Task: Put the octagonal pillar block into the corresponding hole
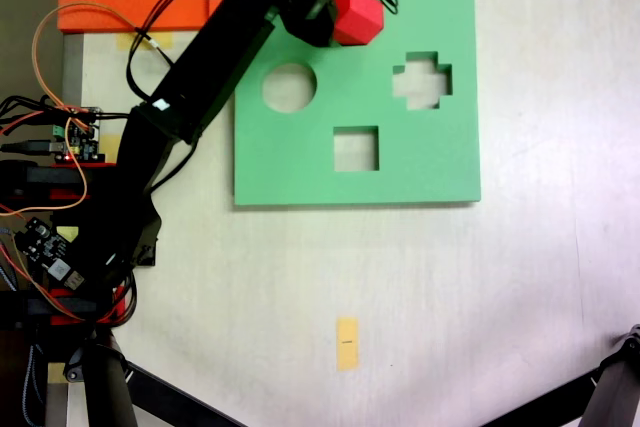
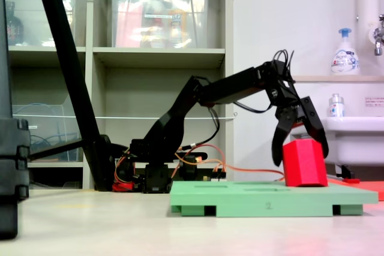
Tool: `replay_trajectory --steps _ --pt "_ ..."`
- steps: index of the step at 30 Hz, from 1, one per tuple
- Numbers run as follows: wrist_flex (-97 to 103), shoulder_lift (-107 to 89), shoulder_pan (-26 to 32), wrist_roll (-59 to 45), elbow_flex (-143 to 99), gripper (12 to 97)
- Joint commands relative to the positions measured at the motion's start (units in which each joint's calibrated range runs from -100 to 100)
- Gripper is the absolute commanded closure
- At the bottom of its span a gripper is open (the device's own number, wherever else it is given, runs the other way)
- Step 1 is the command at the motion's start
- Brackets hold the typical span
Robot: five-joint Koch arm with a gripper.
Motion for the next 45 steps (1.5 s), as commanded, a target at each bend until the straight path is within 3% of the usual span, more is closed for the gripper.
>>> replay_trajectory --steps 1,45 --pt "4.1 -0.1 -0.2 0.0 2.1 80.9" --pt "-11.6 2.5 -1.9 3.7 2.9 80.4"
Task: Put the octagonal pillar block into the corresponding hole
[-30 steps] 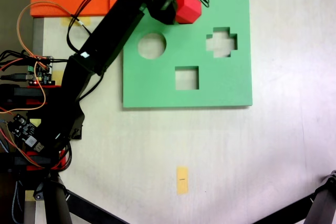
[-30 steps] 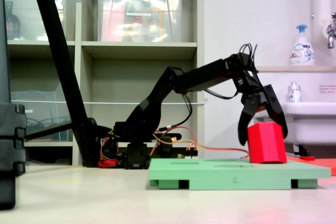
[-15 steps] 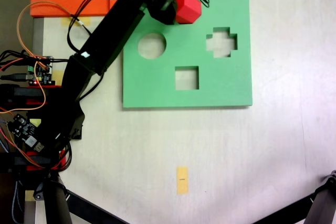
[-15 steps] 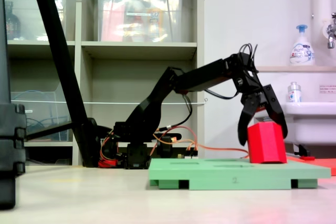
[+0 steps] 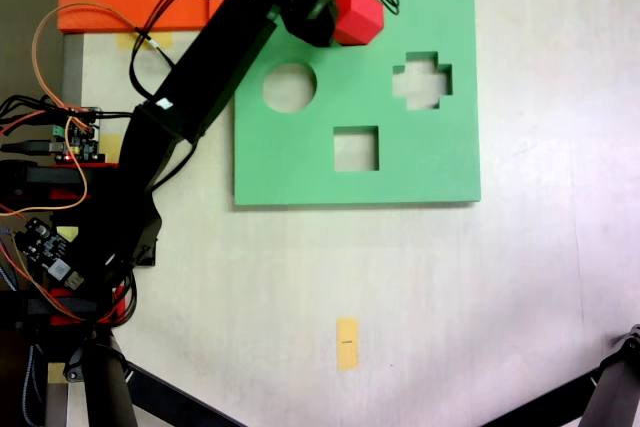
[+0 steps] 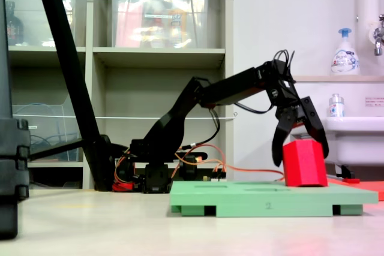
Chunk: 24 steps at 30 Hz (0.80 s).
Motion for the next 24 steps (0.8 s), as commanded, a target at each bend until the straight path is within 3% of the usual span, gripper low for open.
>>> replay_trajectory --steps 1,17,24 --pt "-7.9 -0.8 -1.1 3.1 0.7 80.4" --pt "-2.7 1.5 -2.9 2.7 4.1 78.1" --pt "0.0 1.5 -3.0 -4.7 4.5 78.1"
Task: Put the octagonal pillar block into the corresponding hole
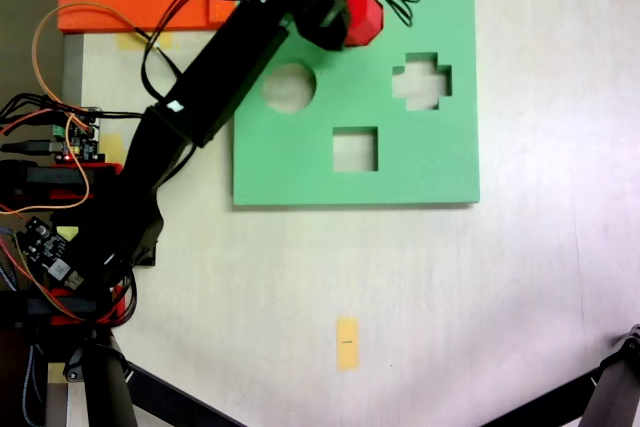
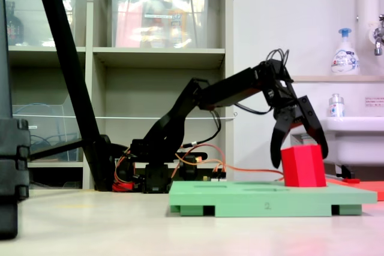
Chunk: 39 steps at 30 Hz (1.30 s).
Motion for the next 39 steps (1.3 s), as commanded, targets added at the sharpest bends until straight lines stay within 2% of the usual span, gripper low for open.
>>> replay_trajectory --steps 1,9,11,13,15,18,20,22,36,39 --pt "-0.6 -0.4 -0.9 -4.8 1.9 78.1" --pt "-0.6 0.7 -0.3 -7.9 1.9 78.0" --pt "-0.6 1.1 -0.1 -7.9 1.9 75.4" --pt "-0.6 1.1 0.0 -7.9 1.9 68.5" --pt "-0.6 0.9 0.0 -7.9 1.9 57.0" --pt "-0.8 0.3 0.1 -7.2 1.9 49.8" --pt "-1.4 -2.0 0.2 -6.5 1.9 34.2" --pt "-2.0 -4.8 0.1 -6.5 2.0 26.4" --pt "-7.8 -31.7 -0.6 -7.0 1.9 28.5" --pt "-13.2 -40.8 -1.6 -10.5 1.8 49.1"
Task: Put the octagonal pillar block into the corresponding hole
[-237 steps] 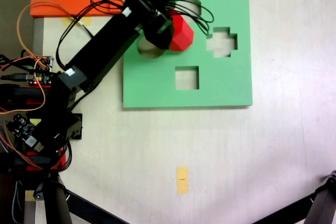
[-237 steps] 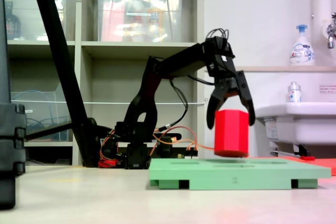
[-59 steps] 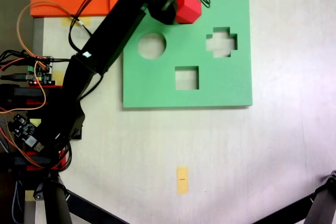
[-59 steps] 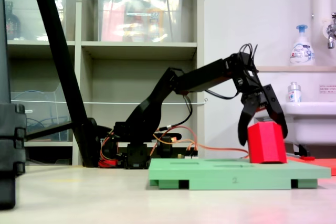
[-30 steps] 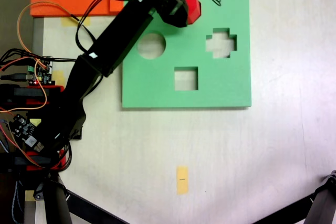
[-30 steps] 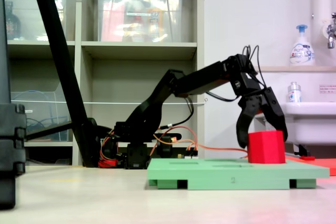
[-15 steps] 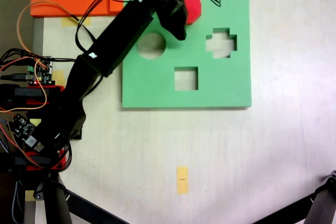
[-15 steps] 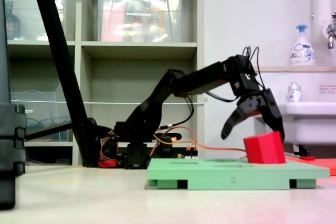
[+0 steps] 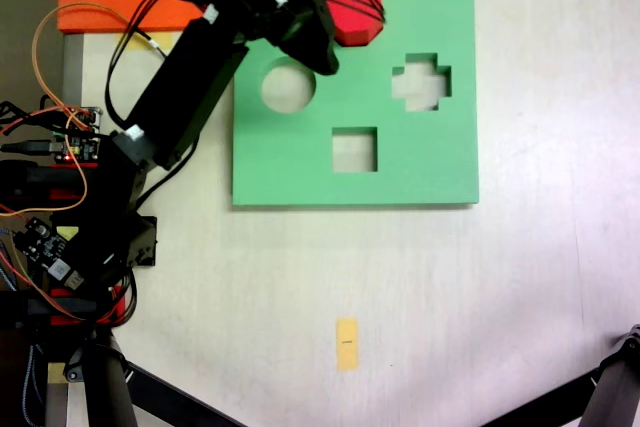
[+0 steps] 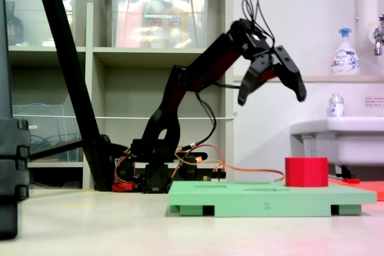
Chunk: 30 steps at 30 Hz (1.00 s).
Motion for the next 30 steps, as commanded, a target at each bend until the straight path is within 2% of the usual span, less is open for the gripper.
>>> replay_trajectory --steps 1,6,11,14,17,20,25,28,30 --pt "-3.8 -11.1 -1.8 -3.6 1.8 53.1" --pt "-3.8 -30.7 -9.1 -18.3 0.3 52.6" --pt "-3.8 -47.9 -19.2 -38.7 0.3 52.5" --pt "-3.8 -50.2 -24.3 -44.2 0.3 52.6" --pt "-3.8 -48.6 -25.9 -47.7 -2.2 52.6" --pt "-1.8 -54.1 -26.8 -49.1 -21.0 52.6" --pt "34.7 -82.3 -26.6 -49.9 -70.7 53.5" --pt "58.2 -99.0 -26.1 -55.4 -98.5 57.2" --pt "78.2 -99.2 -25.8 -58.9 -117.5 57.5"
